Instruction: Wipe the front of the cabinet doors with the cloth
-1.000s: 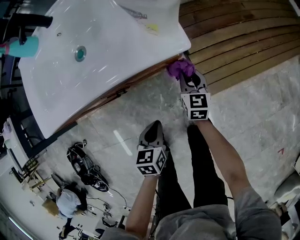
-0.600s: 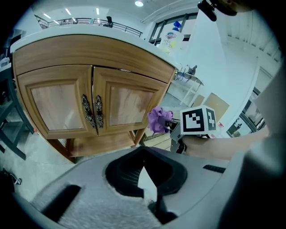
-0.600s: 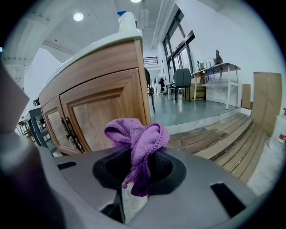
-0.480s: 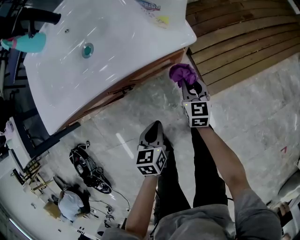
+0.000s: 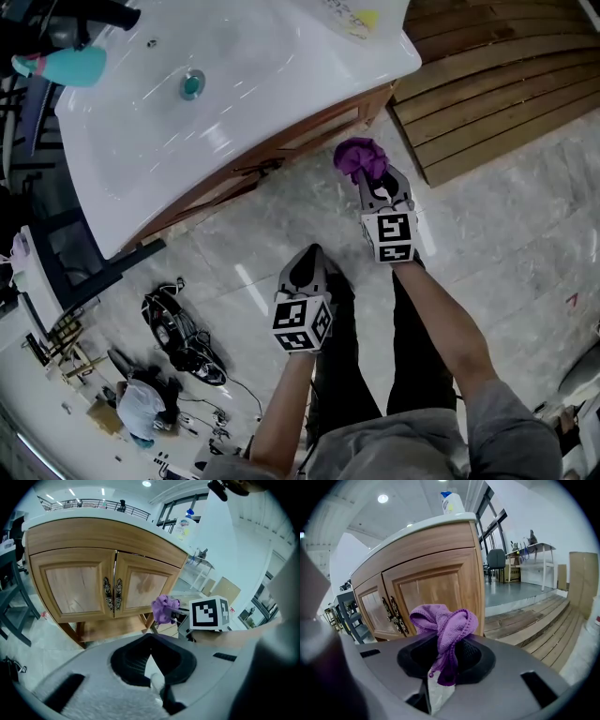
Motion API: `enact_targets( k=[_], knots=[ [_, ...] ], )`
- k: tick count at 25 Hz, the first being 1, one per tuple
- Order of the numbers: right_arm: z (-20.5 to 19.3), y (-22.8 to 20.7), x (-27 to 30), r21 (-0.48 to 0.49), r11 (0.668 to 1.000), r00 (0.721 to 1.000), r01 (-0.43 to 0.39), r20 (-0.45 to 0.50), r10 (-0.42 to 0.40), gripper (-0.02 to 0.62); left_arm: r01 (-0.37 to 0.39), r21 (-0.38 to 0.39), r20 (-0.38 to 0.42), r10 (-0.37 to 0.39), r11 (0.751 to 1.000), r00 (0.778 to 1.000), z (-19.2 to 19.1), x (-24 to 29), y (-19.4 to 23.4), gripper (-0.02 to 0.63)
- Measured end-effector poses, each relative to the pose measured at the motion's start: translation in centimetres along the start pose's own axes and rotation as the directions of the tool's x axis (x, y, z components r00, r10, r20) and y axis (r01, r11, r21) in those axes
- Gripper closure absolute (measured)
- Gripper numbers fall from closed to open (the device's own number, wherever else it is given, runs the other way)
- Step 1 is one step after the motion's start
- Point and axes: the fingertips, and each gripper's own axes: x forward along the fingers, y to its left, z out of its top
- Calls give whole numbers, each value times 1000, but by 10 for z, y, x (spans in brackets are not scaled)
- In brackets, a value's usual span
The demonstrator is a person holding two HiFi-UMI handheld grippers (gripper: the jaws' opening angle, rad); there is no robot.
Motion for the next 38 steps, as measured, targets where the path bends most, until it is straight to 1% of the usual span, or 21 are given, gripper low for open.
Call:
enact_targets(
  k=[8,17,23,26,38],
  knots=[
    [-17,47,6,-30,997,997,-78,-23,77,502,-11,-9,9,11,1000,1000,-2,-4,18,598],
    [-40,92,23,-77,985,987,-157,-58,153,502,-18,-23,2,18,1000,1000,-11,-5,39,598],
    [-56,109,41,-106,978,982,-182,-77,174,502,-24,-30,-6,24,999,1000,-16,-2,58,598],
    [-56,116,50,-132,974,982,-184,-70,176,502,-23,-29,-10,23,999,1000,-18,-2,65,598],
    [-75,140,87,-152,968,977,-200,-105,185,500,-15,-12,-22,15,1000,1000,-20,6,94,598]
  ],
)
